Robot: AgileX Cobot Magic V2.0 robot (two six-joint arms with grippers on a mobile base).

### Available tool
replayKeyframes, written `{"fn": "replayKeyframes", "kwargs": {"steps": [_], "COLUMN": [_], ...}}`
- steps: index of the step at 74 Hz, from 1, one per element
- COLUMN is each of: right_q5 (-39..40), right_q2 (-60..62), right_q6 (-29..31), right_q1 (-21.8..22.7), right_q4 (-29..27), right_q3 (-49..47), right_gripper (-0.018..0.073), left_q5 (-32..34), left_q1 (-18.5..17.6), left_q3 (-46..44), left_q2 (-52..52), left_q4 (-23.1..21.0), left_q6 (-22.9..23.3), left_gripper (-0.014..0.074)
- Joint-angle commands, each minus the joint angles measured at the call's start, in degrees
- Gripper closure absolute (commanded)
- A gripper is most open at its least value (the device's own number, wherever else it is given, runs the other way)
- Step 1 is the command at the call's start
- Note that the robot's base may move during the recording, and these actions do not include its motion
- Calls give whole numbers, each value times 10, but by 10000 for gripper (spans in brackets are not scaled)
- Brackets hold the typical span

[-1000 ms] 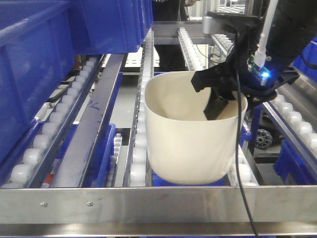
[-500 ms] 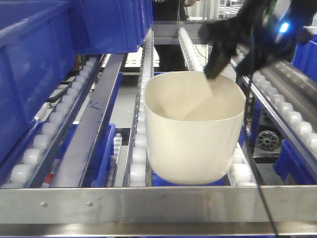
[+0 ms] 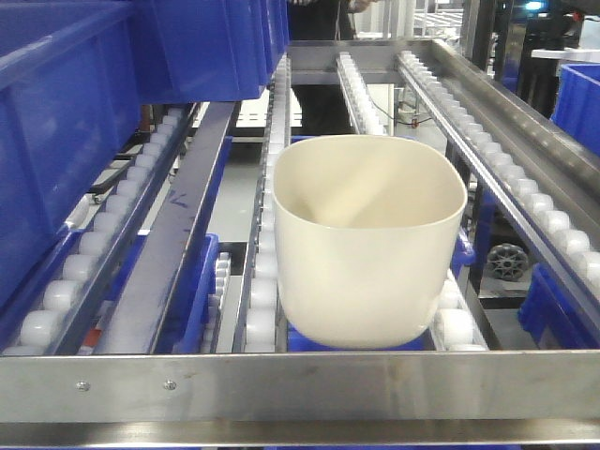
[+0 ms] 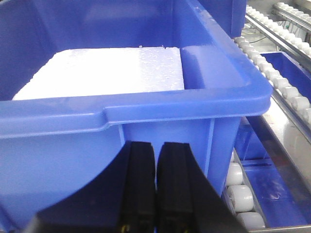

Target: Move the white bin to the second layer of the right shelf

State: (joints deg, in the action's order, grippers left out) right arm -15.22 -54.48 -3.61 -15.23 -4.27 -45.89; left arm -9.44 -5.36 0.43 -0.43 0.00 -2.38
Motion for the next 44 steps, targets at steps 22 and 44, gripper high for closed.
{"fn": "replayKeyframes", "kwargs": {"steps": [22,44], "right_q5": [75,75], "right_q2": [251,284], "right_q6": [5,5], "right_q1": [120,120], "right_q4": [3,3], "right_q3": [157,170], "right_gripper": [504,504], "left_q5": [50,50], "left_q1": [-3,-3], "left_q3": [21,21], "left_q2": [-8,-8], "left_q4": [0,0], "left_q6": [2,2], "left_gripper": [512,512]}}
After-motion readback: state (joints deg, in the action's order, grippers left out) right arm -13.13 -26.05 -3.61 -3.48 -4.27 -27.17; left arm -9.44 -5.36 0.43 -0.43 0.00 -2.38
